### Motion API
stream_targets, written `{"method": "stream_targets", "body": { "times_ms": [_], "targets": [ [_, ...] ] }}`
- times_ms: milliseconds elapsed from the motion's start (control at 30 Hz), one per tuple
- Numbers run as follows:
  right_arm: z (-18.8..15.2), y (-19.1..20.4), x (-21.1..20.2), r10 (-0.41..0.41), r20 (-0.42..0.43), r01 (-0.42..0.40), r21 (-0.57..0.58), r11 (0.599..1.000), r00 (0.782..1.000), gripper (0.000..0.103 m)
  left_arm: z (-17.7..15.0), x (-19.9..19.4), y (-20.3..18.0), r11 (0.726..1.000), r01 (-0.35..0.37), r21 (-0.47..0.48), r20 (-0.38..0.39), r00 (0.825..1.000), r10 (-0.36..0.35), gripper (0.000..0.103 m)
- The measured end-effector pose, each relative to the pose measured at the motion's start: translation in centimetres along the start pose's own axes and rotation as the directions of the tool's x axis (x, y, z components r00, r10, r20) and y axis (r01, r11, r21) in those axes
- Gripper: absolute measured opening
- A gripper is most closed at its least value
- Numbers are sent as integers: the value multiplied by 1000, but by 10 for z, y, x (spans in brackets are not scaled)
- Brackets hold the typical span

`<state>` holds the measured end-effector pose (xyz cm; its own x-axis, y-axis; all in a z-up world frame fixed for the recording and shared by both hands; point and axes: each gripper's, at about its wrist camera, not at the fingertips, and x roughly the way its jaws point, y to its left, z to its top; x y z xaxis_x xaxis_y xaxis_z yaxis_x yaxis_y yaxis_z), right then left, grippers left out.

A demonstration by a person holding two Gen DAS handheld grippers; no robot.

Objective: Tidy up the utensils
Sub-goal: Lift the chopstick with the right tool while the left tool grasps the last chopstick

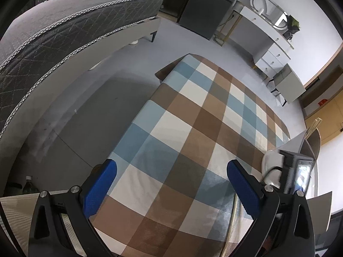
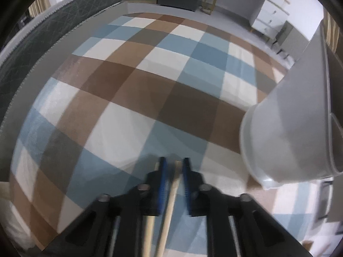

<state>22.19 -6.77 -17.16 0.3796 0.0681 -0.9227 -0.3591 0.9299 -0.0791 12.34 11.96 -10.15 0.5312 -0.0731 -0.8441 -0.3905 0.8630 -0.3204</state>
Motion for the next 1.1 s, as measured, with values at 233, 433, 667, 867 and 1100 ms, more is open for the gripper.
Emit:
{"method": "stream_targets", "body": {
  "times_ms": [233,433,667,867,1100],
  "targets": [
    [-22,-20,-53,110,173,-125,78,989,979,5,-9,14,-8,1000,-7,27,-59,998,8,100],
    [-44,-60,-101,166,325,-231,175,957,931,5,-29,31,-43,986,42,161,-135,991,-21,100],
    [-69,-117,-135,173,445,-323,286,902,879,5,-54,53,-85,954,60,294,-221,975,7,100],
    [-88,-145,-140,174,490,-368,335,867,854,5,-60,71,-126,929,73,364,-256,966,24,95],
    [-99,-164,-150,179,526,-397,336,854,831,5,-61,104,-154,923,0,386,-311,942,130,65]
  ]
}}
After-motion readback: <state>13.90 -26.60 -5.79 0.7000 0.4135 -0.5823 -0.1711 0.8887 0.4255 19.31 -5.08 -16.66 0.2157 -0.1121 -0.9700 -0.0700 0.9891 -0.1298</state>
